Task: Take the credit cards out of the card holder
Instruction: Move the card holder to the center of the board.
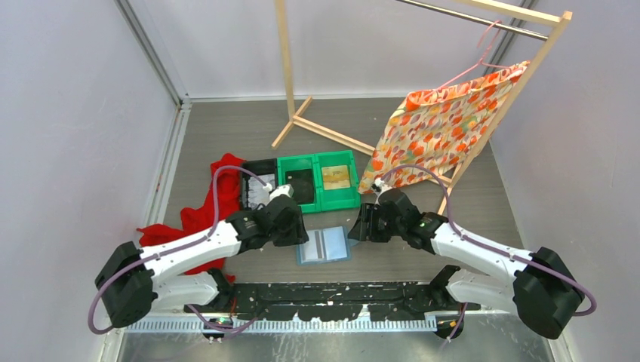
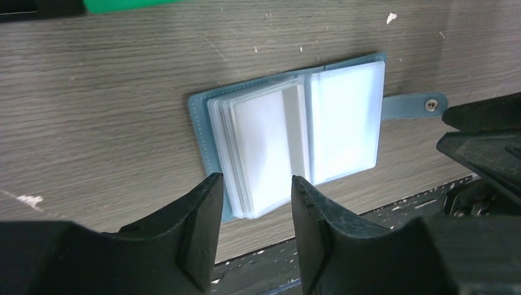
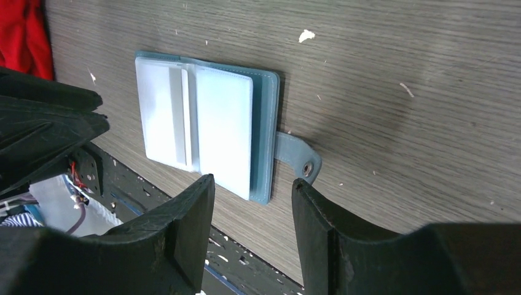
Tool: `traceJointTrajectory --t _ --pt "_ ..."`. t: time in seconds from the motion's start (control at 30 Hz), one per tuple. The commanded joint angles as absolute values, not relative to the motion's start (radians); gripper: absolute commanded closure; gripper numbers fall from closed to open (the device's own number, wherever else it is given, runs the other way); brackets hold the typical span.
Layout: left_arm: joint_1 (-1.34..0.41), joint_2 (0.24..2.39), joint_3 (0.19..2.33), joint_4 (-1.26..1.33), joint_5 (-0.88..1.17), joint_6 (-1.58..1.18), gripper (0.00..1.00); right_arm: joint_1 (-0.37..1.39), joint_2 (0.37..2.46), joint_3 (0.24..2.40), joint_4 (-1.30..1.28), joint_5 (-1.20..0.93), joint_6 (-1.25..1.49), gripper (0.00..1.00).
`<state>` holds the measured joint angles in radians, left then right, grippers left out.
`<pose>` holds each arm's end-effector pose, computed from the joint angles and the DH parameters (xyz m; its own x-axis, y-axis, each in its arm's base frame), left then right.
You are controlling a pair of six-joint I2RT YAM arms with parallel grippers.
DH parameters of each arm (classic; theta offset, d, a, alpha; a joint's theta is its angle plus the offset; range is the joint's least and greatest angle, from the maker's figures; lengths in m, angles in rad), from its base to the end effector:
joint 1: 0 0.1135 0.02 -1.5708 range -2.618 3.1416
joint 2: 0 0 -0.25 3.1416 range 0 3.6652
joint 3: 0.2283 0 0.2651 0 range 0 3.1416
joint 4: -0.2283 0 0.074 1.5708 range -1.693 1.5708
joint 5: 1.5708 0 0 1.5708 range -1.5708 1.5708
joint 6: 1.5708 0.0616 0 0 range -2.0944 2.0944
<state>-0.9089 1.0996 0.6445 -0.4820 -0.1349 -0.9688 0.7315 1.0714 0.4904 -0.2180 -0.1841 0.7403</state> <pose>0.1570 -0.1880 0.1678 -0.8844 -0.1938 -0.4246 0.0067 0.9044 -0.4267 0.1732 0.1706 0.1450 -0.9008 0.0825 -0.4264 -0.1952 0.8001 0.5673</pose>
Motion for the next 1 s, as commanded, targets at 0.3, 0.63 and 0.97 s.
traceJointTrajectory --t 0.3,0.63,0.97 --pt "-0.927 1.266 0.663 -0.273 -0.078 -1.005 0.53 0.733 1.029 0.503 -0.212 -0.137 0.753 0.46" --pt "-0.944 1.334 0.674 -0.241 -0.062 -1.006 0.53 0.734 1.027 0.494 -0.207 -0.136 0.753 0.46" --pt "-0.961 1.374 0.689 -0.144 -0.005 -1.002 0.51 0.734 1.009 0.488 -0.216 -0.127 0.761 0.46"
